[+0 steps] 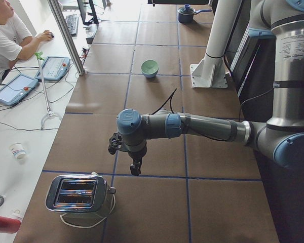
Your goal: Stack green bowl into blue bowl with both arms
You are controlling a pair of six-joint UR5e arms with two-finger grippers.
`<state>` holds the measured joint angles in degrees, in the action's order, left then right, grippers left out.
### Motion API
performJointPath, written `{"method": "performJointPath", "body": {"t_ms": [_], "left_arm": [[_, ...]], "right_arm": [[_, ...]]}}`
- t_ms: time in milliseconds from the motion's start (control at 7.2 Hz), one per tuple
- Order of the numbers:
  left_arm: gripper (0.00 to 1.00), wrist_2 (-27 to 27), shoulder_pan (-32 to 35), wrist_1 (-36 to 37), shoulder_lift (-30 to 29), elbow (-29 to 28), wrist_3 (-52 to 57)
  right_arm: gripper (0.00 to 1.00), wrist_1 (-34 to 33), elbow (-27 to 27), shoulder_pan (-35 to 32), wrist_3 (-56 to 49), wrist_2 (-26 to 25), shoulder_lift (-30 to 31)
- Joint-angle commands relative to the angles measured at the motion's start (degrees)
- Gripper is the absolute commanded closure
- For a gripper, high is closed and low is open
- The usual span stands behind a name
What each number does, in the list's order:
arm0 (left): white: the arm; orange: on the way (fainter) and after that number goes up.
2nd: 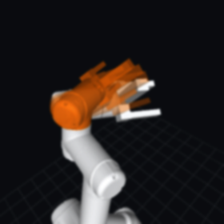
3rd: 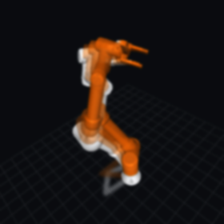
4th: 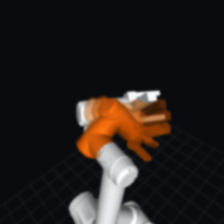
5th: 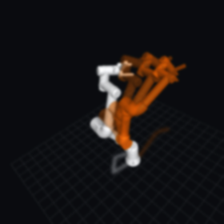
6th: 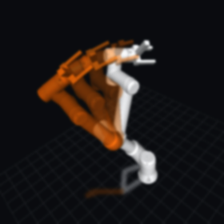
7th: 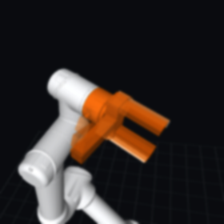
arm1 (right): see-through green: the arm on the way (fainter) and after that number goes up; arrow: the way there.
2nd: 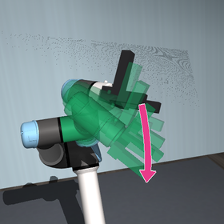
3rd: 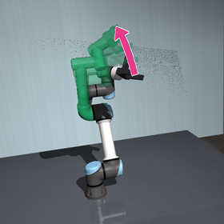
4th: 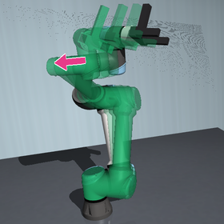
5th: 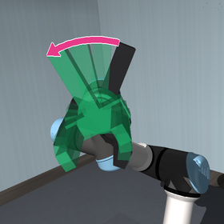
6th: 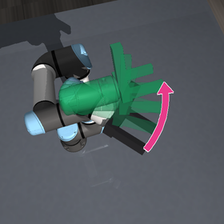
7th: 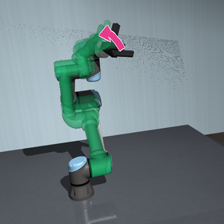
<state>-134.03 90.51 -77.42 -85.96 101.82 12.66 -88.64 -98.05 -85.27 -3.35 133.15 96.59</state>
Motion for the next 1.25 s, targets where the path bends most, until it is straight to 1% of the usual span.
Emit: {"method": "performJointPath", "body": {"t_ms": [0,833,1111], "left_arm": [[0.0,0.0,-0.1,0.0,0.0,0.0,0.0],[0.0,0.1,-0.1,0.2,0.0,0.0,0.0],[0.0,0.0,-0.1,0.2,0.0,0.1,0.0]], "right_arm": [[0.0,0.0,0.0,0.0,0.2,0.1,0.0],[0.0,0.0,-0.1,0.4,0.2,0.2,0.0],[0.0,0.1,-0.3,0.4,0.3,1.5,0.0]]}}
